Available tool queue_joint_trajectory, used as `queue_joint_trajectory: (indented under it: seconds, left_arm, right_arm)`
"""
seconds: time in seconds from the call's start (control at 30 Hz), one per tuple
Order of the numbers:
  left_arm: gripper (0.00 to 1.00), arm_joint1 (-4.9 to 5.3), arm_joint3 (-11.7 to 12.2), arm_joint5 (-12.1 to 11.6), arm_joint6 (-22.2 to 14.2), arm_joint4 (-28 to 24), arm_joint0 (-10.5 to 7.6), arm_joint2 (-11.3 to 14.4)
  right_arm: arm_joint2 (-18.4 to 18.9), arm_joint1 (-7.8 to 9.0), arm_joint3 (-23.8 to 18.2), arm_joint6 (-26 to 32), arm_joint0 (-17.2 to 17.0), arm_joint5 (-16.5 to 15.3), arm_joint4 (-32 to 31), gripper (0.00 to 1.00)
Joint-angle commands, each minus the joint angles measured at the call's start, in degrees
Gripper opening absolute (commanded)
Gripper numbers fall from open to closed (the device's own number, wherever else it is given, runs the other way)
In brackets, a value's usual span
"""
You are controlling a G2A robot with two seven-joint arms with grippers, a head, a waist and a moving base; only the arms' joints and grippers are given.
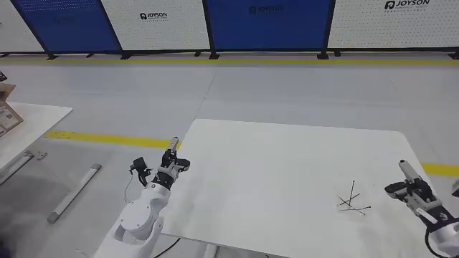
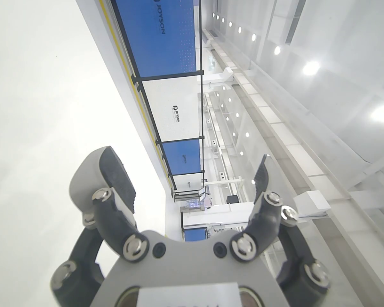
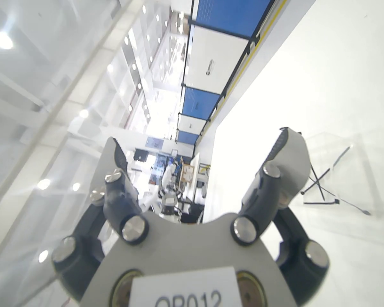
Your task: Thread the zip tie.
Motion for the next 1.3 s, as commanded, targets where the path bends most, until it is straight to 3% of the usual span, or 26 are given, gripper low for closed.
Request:
queue_joint_trajectory:
  seconds: [0.0, 0.2, 0.9, 1.03, 1.17, 1.27]
  left_arm:
    - [1.0, 0.0, 0.0, 0.0, 0.0, 0.0, 0.0, 0.0]
    - [1.0, 0.0, 0.0, 0.0, 0.0, 0.0, 0.0, 0.0]
    - [1.0, 0.0, 0.0, 0.0, 0.0, 0.0, 0.0, 0.0]
    - [1.0, 0.0, 0.0, 0.0, 0.0, 0.0, 0.0, 0.0]
    - [1.0, 0.0, 0.0, 0.0, 0.0, 0.0, 0.0, 0.0]
    - [1.0, 0.0, 0.0, 0.0, 0.0, 0.0, 0.0, 0.0]
  right_arm:
    - [-0.2, 0.61, 1.5, 6.6, 3.1, 0.7, -3.2, 1.0]
    - [-3.1, 2.06, 7.6, 21.7, 10.8, -0.3, -10.0, 1.0]
    - [-3.1, 2.18, 8.3, 21.8, 11.5, -0.5, -11.2, 1.0]
    - [-1.3, 3.26, 8.7, 31.6, 12.1, -8.4, -12.5, 1.0]
    - [0.2, 4.46, 11.8, 40.8, 15.2, -10.5, -12.6, 1.0]
    - [-2.7, 5.53, 13.7, 43.3, 17.3, -12.8, -14.5, 1.0]
